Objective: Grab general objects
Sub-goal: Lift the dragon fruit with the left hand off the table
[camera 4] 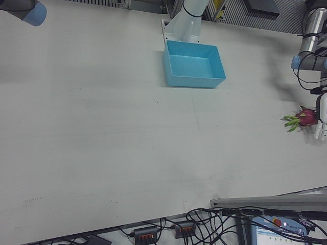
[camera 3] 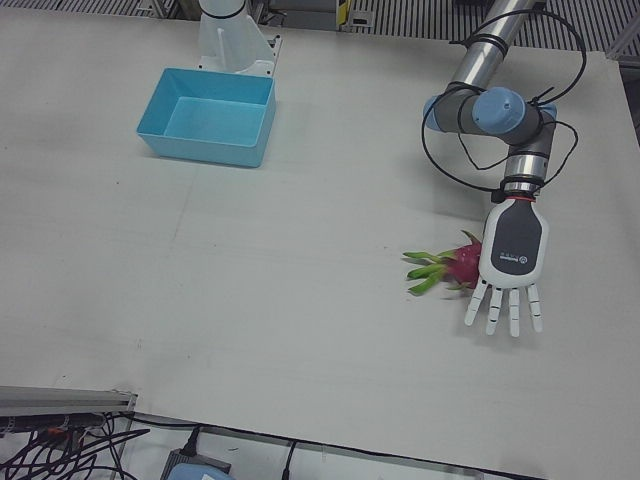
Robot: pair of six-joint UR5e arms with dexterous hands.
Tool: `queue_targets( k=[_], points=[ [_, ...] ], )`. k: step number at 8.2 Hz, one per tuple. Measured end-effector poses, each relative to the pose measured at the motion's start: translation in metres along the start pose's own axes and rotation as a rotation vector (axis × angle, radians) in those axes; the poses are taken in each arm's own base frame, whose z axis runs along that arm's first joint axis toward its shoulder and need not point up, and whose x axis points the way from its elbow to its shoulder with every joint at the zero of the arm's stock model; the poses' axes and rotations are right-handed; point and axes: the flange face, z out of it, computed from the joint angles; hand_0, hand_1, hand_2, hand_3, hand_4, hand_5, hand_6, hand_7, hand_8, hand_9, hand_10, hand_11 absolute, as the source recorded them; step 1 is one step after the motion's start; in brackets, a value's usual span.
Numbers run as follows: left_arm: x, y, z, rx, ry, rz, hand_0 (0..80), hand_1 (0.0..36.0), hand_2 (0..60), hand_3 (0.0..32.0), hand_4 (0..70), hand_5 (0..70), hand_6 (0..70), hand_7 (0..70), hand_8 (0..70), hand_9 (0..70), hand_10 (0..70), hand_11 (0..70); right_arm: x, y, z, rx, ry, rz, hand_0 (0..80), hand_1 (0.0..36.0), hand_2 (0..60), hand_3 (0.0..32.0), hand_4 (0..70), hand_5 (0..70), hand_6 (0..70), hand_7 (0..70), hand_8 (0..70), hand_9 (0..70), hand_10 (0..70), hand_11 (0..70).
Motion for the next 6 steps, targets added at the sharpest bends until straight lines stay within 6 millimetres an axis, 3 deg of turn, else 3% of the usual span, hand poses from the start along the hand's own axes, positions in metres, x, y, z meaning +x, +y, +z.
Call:
queue_targets(
  k=[1, 2, 4, 6],
  points=[
    [-0.0010, 0.0001, 0.0003, 0.000, 0.000, 0.000, 57.8, 36.0, 60.0, 9.2, 0.8, 17.3, 0.1, 14.4, 4.3, 1.4, 3.0, 8.4, -0.0002, 0.0000, 0.0000, 0.000, 0.000, 0.000, 0.0, 0.0, 0.0, 0.0, 0.0, 0.0, 0.0, 0.0, 0.0, 0.0, 0.0, 0.0],
    [-0.0008, 0.0005, 0.0009, 0.000, 0.002, 0.000, 55.7, 36.0, 60.0, 0.0, 9.0, 47.0, 2.4, 15.0, 4.5, 1.6, 1.9, 6.2, -0.0004, 0.0001, -0.0001, 0.000, -0.001, 0.000, 0.0, 0.0, 0.0, 0.0, 0.0, 0.0, 0.0, 0.0, 0.0, 0.0, 0.0, 0.0],
    [-0.0003, 0.0009, 0.0018, 0.000, 0.009, -0.001, 56.6, 36.0, 60.0, 0.0, 19.7, 70.0, 10.1, 22.0, 5.6, 3.1, 1.5, 5.3, -0.0004, 0.0000, -0.0002, 0.000, -0.001, 0.000, 0.0, 0.0, 0.0, 0.0, 0.0, 0.0, 0.0, 0.0, 0.0, 0.0, 0.0, 0.0],
    [-0.0008, 0.0015, 0.0051, 0.002, 0.022, 0.026, 58.0, 36.0, 60.0, 0.0, 27.9, 70.0, 14.4, 25.4, 6.8, 4.8, 1.3, 4.8, -0.0006, 0.0001, -0.0002, 0.000, -0.001, 0.000, 0.0, 0.0, 0.0, 0.0, 0.0, 0.0, 0.0, 0.0, 0.0, 0.0, 0.0, 0.0]
  ],
)
